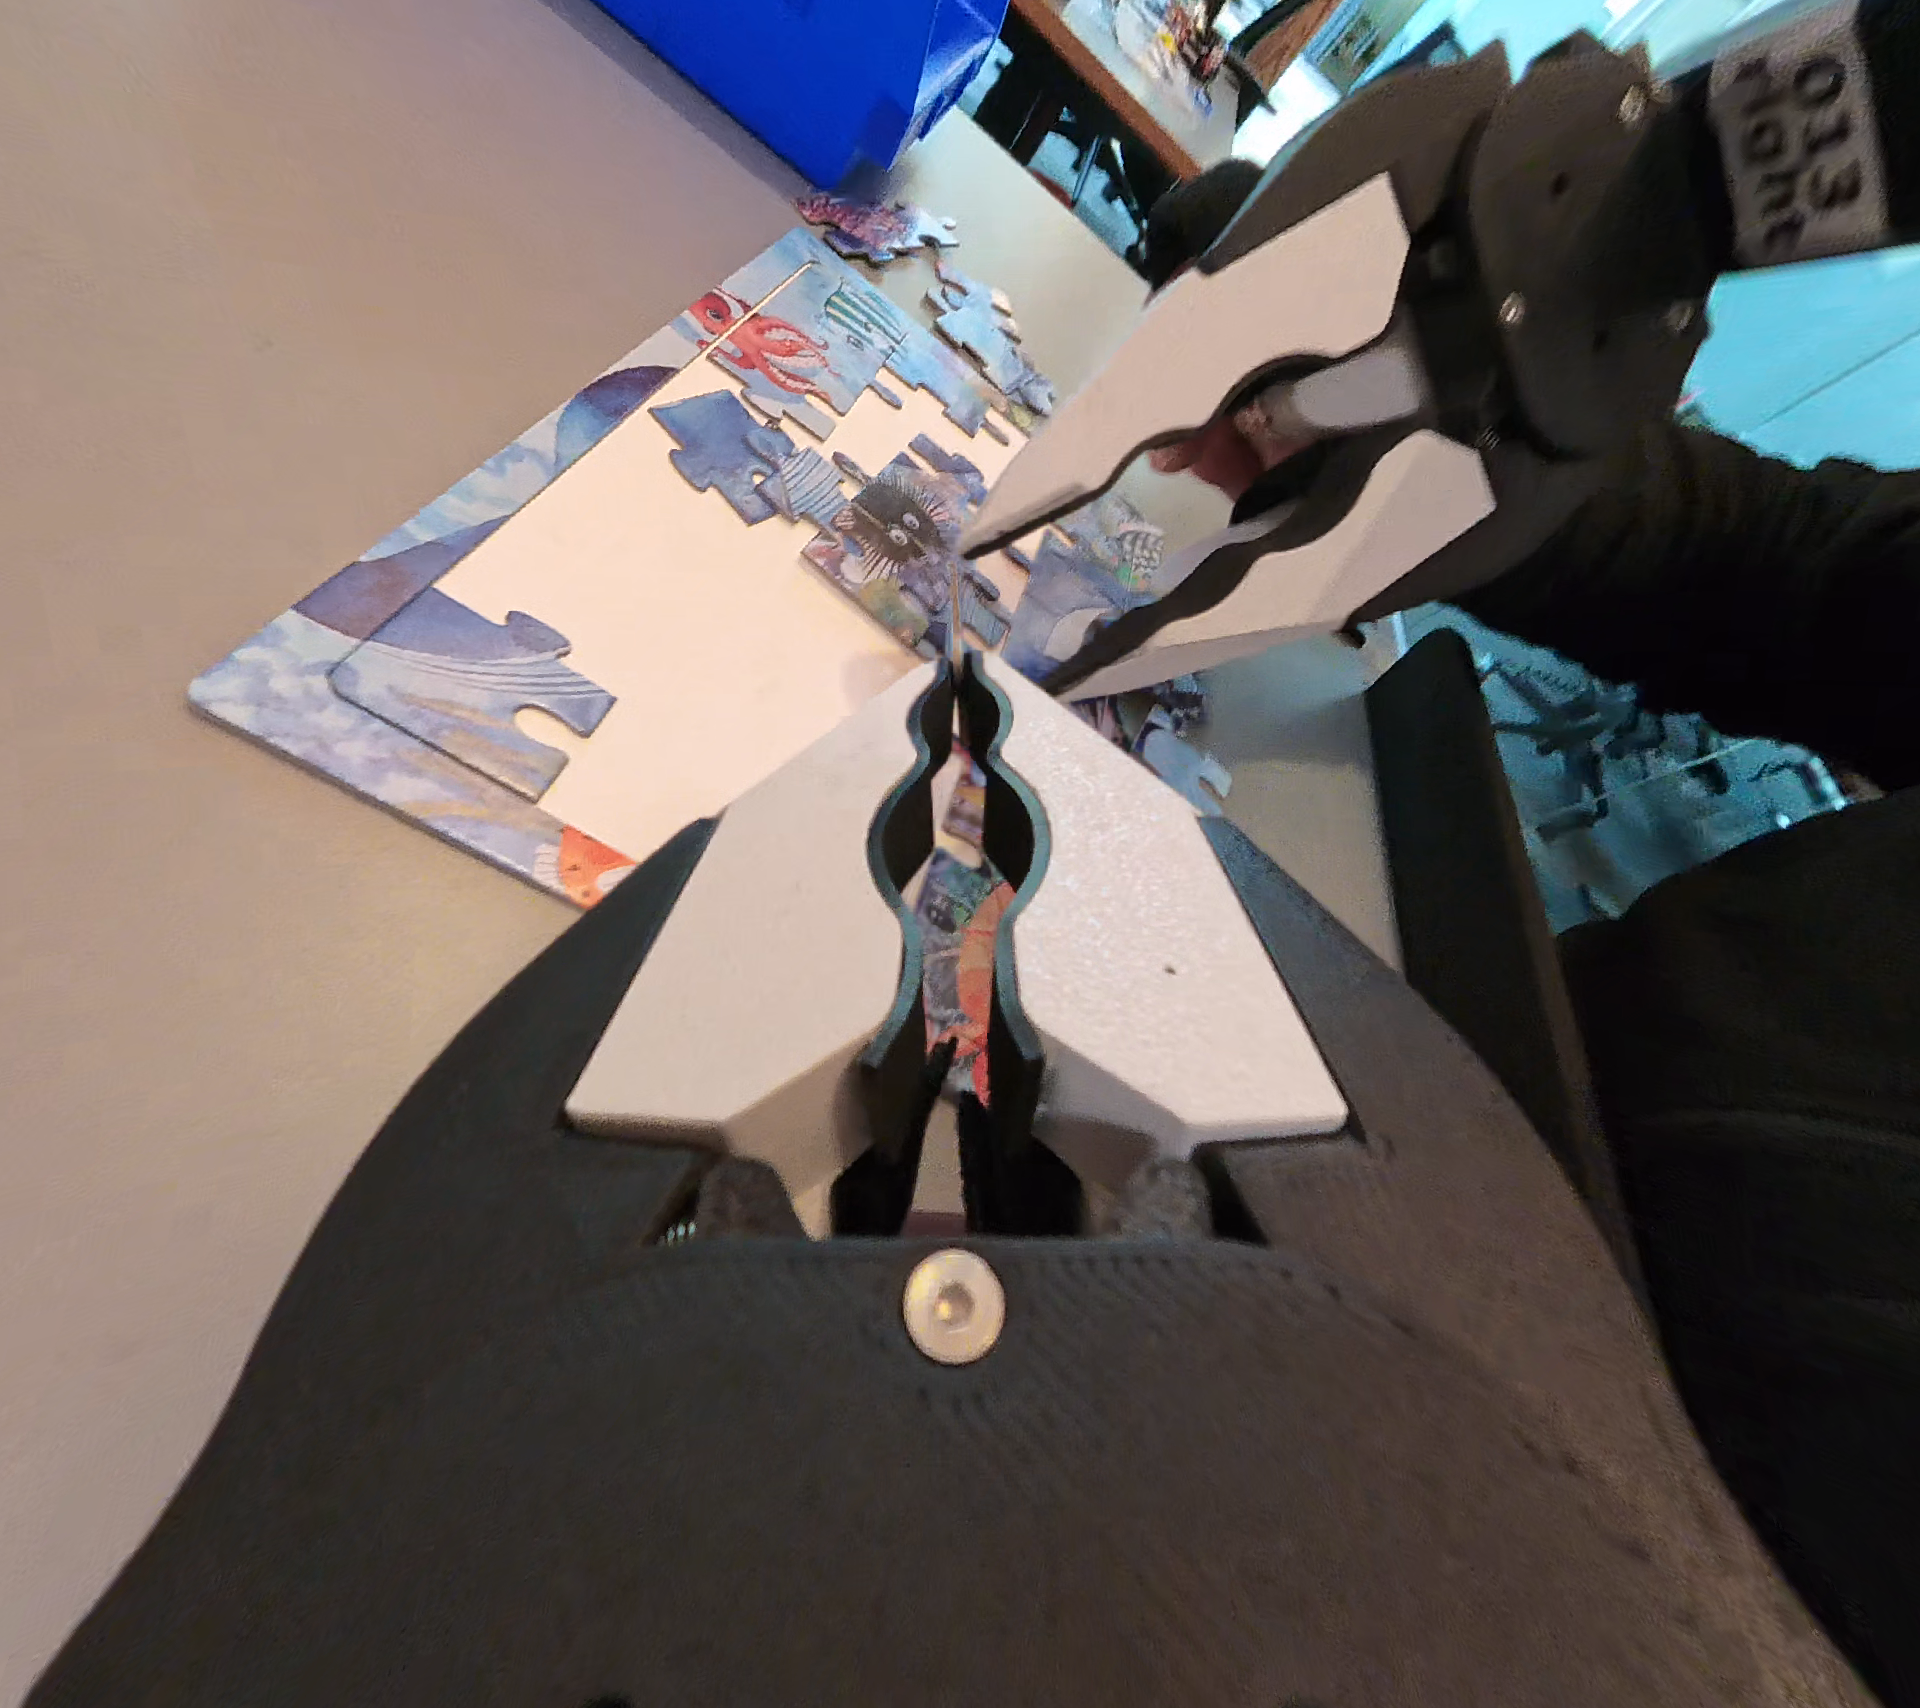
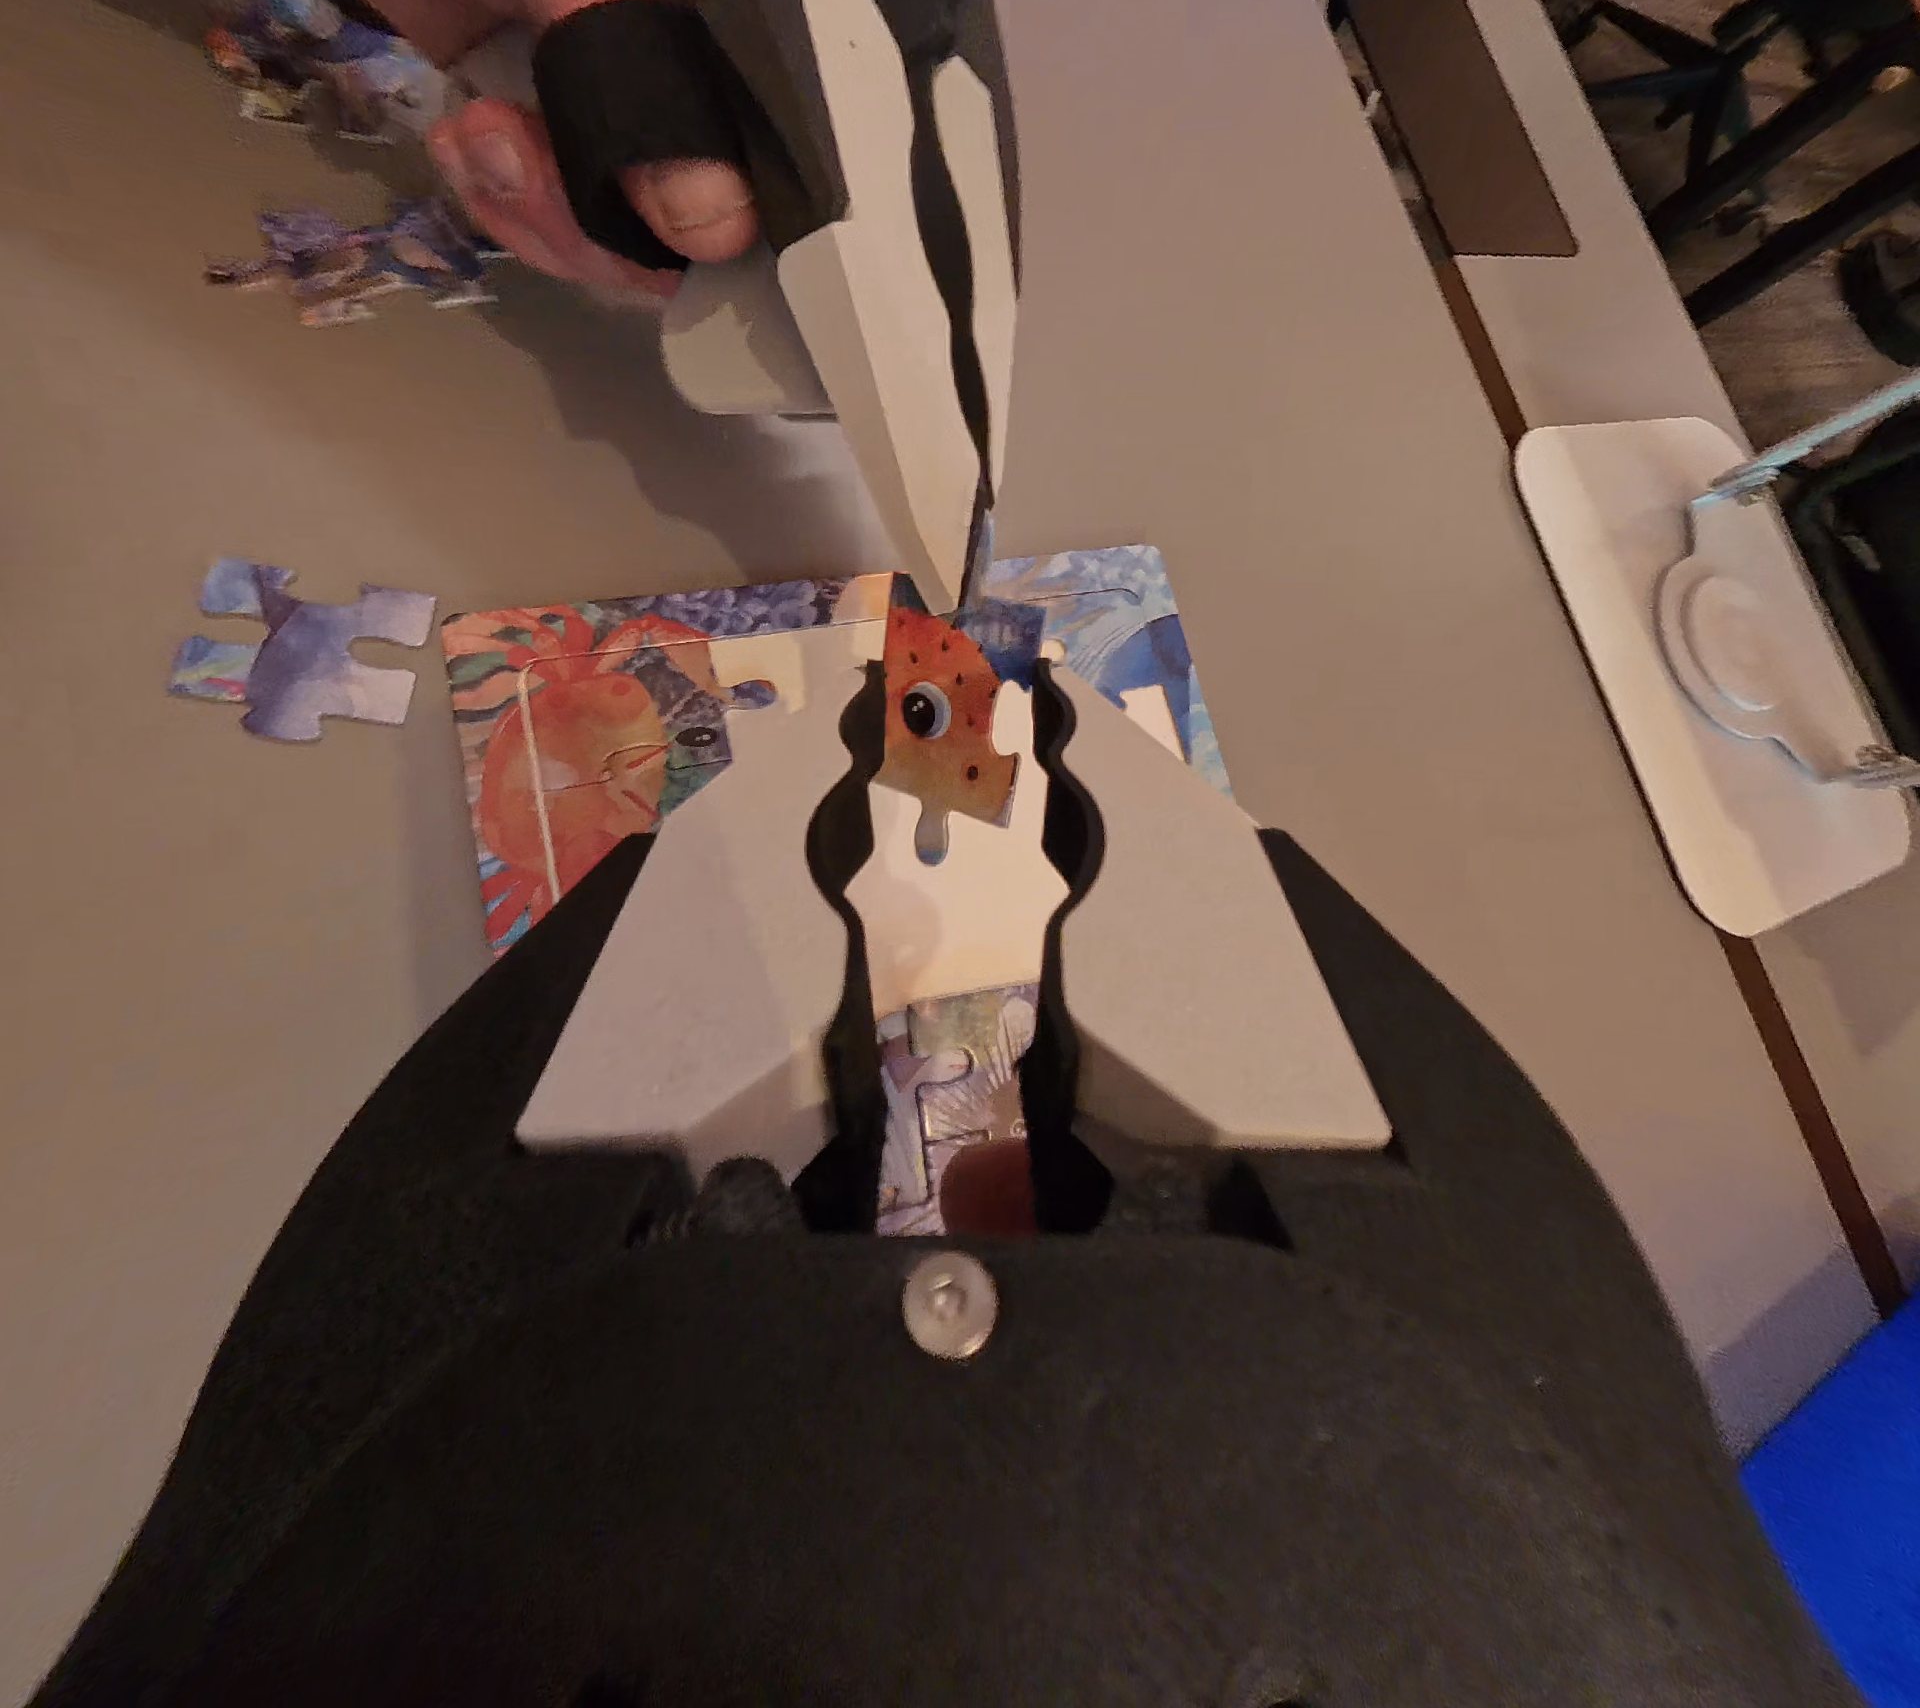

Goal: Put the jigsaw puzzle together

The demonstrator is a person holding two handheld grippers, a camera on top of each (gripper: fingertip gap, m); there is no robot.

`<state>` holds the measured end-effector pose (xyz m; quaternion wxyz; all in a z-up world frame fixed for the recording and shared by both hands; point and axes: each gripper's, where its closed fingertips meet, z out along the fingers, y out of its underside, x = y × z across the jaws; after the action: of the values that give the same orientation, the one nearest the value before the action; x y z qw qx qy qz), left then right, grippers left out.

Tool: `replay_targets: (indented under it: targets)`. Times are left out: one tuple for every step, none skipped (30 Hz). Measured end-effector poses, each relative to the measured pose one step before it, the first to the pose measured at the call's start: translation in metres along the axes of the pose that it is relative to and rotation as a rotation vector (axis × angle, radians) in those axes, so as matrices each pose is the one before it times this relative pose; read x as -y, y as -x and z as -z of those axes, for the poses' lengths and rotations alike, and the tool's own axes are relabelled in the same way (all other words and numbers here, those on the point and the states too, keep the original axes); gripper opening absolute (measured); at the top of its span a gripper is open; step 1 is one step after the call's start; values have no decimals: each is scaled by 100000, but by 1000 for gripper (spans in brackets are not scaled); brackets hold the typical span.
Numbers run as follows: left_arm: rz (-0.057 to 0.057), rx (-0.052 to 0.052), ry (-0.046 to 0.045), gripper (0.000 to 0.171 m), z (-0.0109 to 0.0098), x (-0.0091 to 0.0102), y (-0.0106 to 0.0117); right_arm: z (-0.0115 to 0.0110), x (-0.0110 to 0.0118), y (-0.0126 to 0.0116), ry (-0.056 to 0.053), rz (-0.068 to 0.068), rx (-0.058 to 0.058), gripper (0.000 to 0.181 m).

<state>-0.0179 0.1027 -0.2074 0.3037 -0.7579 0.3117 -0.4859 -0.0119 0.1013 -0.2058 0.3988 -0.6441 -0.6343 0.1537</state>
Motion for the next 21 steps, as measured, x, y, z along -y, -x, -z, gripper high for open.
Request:
replay_targets:
  targets:
    - [-1393, -130, 1375, 0, 251, 66, 61, 307, 194, 129, -504, -240, 2643, 29]
    - [-1867, -1106, 2216, 0, 245, 58, -74, 287, 107, 24, 555, 768, 1802, 33]
    - [-3230, -2144, 5217, 0, 150, -282, -264, 179, -89, 275, 2138, 2148, 3255, 36]
    - [-4110, 323, 5601, 0, 143, -315, 87, 123, -56, 134, 2221, 2620, 2066, 39]
    - [-4744, 1920, 4687, 0, 121, -180, 289, 143, 167, -161, 558, 3286, -291, 39]
    - [-4831, -573, 5521, 0, 34, -311, -143, 58, 193, -141, 392, 2385, 156, 38]
    - [-4543, 163, 3117, 0, 37, 59, -159, -63, 87, -188, 1150, -269, 850, 35]
    - [-4353, 1670, 3113, 0, 16, 95, 2, -157, 137, -151, 547, -2249, 1909, 30]
    - [-5012, 956, 3333, 0, 3, 60, -144, -245, 225, 204, -749, -3098, 4570, 28]
    - [-4329, -62, 2309, 0, 34, 185, -296, -362, 99, 348, -435, -3925, 5908, 25]
    - [-3515, -375, 2563, 0, 8, 81, -271, -369, 64, 96, -980, -3835, 4246, 19]
    - [-3350, 321, 3267, 0, -23, -129, -118, -339, 101, -92, -1832, -3235, 2854, 13]
    - [-2728, 1817, 2474, 0, -17, -106, 223, -297, 52, -43, -1682, -2888, 3007, 8]
    - [-1508, 717, 2343, 0, -32, -215, 209, -253, -63, 124, -825, -3021, 3774, 1]
    - [-358, -388, 1265, 0, -13, -161, 164, -203, -42, -83, -762, -3368, 2277, 1]
    - [742, -6, -4, 0, 49, -42, 321, -139, 8, -73, -1142, -3333, 2053, 0]
    - [2042, 1001, -1090, 1, 55, 53, 546, -51, 58, -313, -1865, -4248, 994, 0]
    - [1539, 1664, -964, 4, 74, -23, 621, 22, 91, -363, -2548, -6670, 2291, 0]
    - [472, 3479, -685, 9, 102, -148, 894, 15, 78, -476, -2991, -7673, 2798, 0]
    - [1281, 3260, -85, 9, 92, -310, 871, -57, 48, -657, -3300, -7110, 1917, 0]
    - [1422, 3341, 437, 6, 40, -458, 820, -165, -111, -767, -2468, -6614, 1085, 0]
